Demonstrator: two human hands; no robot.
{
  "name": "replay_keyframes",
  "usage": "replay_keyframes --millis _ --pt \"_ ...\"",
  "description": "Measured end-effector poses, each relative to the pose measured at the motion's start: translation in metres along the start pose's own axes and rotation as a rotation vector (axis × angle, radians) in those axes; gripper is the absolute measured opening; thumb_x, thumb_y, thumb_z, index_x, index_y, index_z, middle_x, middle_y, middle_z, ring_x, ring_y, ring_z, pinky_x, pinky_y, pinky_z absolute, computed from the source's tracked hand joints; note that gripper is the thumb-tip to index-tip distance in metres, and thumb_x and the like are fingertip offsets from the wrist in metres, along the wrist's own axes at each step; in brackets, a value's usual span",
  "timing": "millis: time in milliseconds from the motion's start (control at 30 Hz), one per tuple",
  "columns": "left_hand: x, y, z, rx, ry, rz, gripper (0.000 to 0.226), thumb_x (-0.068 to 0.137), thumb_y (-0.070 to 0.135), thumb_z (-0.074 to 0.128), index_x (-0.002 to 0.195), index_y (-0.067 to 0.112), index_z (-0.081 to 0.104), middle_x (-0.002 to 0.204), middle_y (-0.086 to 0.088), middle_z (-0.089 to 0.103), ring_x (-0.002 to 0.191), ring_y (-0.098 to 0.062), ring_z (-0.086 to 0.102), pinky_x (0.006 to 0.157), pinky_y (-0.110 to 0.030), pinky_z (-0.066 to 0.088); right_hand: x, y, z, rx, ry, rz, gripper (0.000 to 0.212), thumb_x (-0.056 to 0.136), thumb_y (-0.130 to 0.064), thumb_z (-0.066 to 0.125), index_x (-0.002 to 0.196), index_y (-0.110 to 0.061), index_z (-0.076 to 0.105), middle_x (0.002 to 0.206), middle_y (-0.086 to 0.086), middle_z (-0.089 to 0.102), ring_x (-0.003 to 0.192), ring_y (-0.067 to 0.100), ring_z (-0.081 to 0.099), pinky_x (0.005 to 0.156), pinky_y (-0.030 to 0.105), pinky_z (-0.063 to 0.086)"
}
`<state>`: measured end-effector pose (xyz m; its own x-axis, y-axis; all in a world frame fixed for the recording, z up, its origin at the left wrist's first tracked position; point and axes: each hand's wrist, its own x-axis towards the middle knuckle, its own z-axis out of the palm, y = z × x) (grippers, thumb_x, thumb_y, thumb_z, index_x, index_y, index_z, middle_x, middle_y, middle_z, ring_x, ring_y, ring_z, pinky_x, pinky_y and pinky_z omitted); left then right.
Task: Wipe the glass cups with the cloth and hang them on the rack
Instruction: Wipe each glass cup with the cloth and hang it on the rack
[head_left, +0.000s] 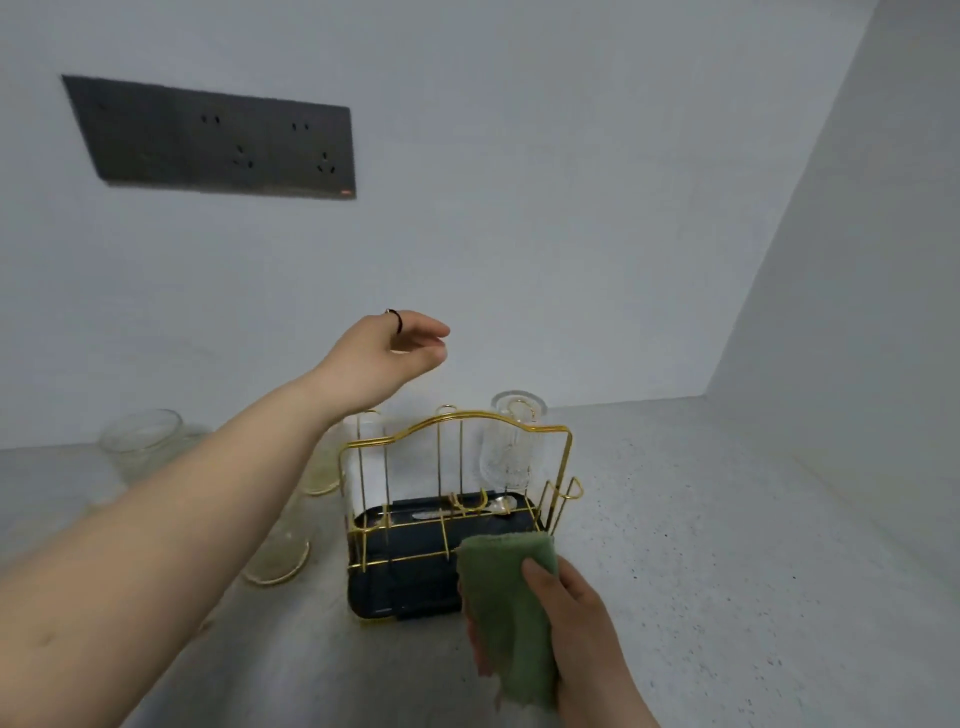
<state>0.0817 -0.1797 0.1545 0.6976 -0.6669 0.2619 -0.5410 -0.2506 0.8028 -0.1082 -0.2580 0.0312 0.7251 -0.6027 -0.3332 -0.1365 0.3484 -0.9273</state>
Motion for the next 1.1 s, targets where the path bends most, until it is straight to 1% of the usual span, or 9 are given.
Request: replay_keyframes --millis 133,267,367,467,600,800,900,1000,1100 --pt "-0.069 -0.036 -0.046 -0.095 0.176 -0.048 0.02 0.087 0.008 0.058 0.084 0.027 0.06 0.087 0.008 0.063 0.082 0.003 0.058 0.074 -0.006 0.042 -0.01 0.003 0.038 0.005 -0.032 0.024 0.014 0.091 -0.012 0.048 0.092 -0.013 0.061 0.092 0.016 0.063 0.085 0.034 0.059 0.068 0.039 0.052" --pt "-0.128 -0.084 -0.076 -0.104 0.439 -0.186 0.022 0.085 -0.001 0.059 0.079 0.02 0.061 0.077 0.01 0.06 0.061 0.019 0.055 0.063 0.003 0.041 -0.019 0.009 0.078 0.025 -0.085 0.062 0.015 0.092 -0.013 0.047 0.089 -0.014 0.062 0.09 0.015 0.063 0.083 0.034 0.058 0.066 0.038 0.051" --pt "-0.168 -0.121 -0.078 -0.095 0.586 -0.336 0.026 0.085 -0.002 0.057 0.078 0.022 0.059 0.075 0.006 0.06 0.068 0.006 0.061 0.059 0.002 0.04 -0.024 0.018 0.106 0.075 -0.089 0.088 0.018 0.092 -0.011 0.046 0.082 -0.014 0.061 0.084 0.014 0.064 0.077 0.031 0.058 0.061 0.034 0.049" --pt "-0.195 -0.155 -0.062 -0.125 0.518 -0.485 0.026 0.083 -0.002 0.06 0.091 0.022 0.057 0.085 -0.001 0.061 0.085 -0.022 0.058 0.06 -0.001 0.041 -0.027 0.03 0.13 0.097 -0.09 0.099 0.017 0.093 -0.013 0.045 0.092 -0.014 0.062 0.09 0.015 0.063 0.08 0.032 0.058 0.063 0.036 0.049" --pt "-0.191 -0.182 -0.043 -0.076 0.245 -0.576 0.061 0.078 0.008 0.07 0.133 0.009 0.043 0.122 -0.008 0.054 0.101 -0.018 0.049 0.084 -0.019 0.038 -0.03 0.042 0.144 0.138 -0.056 0.092 0.02 0.094 -0.014 0.042 0.092 -0.017 0.062 0.094 0.017 0.064 0.086 0.036 0.06 0.069 0.041 0.051" --pt "-0.147 -0.193 -0.035 -0.086 0.098 -0.611 0.102 0.066 0.027 0.081 0.146 0.016 0.019 0.151 -0.006 0.029 0.137 -0.023 0.031 0.112 -0.039 0.031 -0.034 0.043 0.15 0.21 -0.005 0.044 0.021 0.094 -0.011 0.041 0.099 -0.009 0.061 0.092 0.018 0.065 0.082 0.032 0.061 0.064 0.036 0.049" --pt "-0.132 -0.195 -0.032 -0.058 0.049 -0.627 0.103 0.065 0.041 0.08 0.146 0.018 0.019 0.148 -0.003 0.032 0.133 -0.021 0.035 0.11 -0.042 0.031 -0.036 0.043 0.153 0.244 0.047 0.052 0.02 0.095 -0.012 0.039 0.095 -0.01 0.059 0.093 0.02 0.064 0.082 0.032 0.061 0.066 0.037 0.05" --pt "-0.121 -0.192 -0.029 -0.093 0.045 -0.568 0.078 0.071 0.027 0.077 0.135 0.012 0.034 0.129 -0.003 0.048 0.104 -0.013 0.043 0.088 -0.028 0.038 -0.036 0.041 0.155 0.277 0.087 0.042 0.02 0.095 -0.013 0.039 0.089 -0.011 0.058 0.085 0.016 0.064 0.075 0.028 0.06 0.064 0.036 0.049" --pt "-0.115 -0.189 -0.026 -0.151 0.075 -0.553 0.074 0.073 0.021 0.076 0.133 0.01 0.036 0.122 -0.005 0.052 0.099 -0.017 0.046 0.082 -0.029 0.04 -0.036 0.041 0.156 0.302 0.088 0.024 0.021 0.095 -0.013 0.038 0.093 -0.009 0.059 0.083 0.016 0.065 0.074 0.028 0.061 0.067 0.039 0.049"
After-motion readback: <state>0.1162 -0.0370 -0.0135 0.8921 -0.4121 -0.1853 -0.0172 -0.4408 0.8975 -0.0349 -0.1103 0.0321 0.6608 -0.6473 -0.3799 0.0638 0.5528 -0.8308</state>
